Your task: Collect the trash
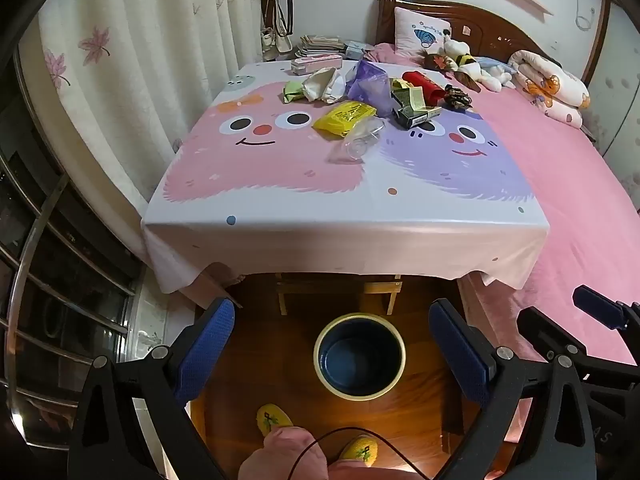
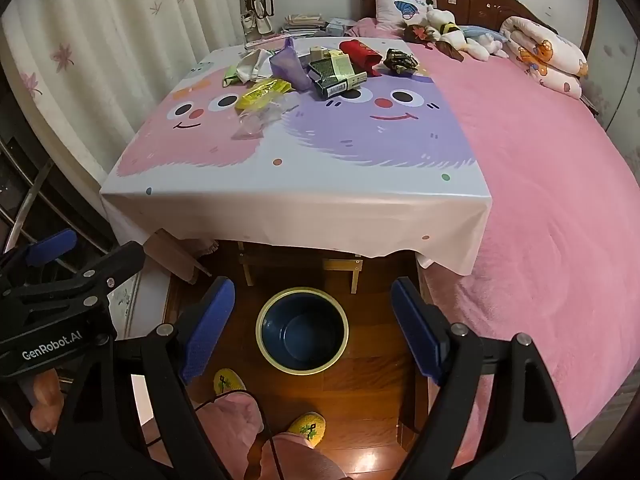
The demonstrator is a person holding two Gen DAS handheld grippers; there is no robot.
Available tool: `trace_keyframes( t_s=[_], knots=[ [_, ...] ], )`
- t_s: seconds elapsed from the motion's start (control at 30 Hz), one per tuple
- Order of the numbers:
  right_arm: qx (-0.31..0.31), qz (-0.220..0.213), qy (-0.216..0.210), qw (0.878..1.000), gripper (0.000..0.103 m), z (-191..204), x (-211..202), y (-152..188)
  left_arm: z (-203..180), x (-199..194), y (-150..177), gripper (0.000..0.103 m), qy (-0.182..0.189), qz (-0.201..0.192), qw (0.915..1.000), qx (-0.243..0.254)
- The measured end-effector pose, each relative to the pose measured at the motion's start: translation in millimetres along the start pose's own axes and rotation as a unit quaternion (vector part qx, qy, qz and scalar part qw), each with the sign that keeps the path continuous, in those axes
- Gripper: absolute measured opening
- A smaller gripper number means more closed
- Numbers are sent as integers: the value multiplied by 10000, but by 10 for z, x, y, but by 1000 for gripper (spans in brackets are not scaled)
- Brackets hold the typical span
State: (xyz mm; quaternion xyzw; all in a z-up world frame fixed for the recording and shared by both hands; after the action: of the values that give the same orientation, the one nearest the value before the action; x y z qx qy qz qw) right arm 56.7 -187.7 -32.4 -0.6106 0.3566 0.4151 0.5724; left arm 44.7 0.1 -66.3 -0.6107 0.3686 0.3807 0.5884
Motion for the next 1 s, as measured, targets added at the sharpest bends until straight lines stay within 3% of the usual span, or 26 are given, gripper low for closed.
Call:
trace_keyframes(
  t_s=[1.0],
  knots=[
    [17,-15,-27,10000,79,-38,34,-26,-64,70,45,96,149,71,9999,-6]
  ],
)
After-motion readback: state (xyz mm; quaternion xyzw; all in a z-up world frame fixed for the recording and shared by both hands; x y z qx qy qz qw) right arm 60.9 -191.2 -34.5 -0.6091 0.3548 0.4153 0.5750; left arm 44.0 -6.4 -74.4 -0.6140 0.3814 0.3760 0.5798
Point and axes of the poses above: each gripper's, at about its wrist camera, not at the fingertips, and x roughly the way its jaws point, z to its left, y to its underside, the point moved 8 cm from there along x, roughly the way its jaws point, and after that the axes turned 8 degrees about z, right-handed, at the moved point
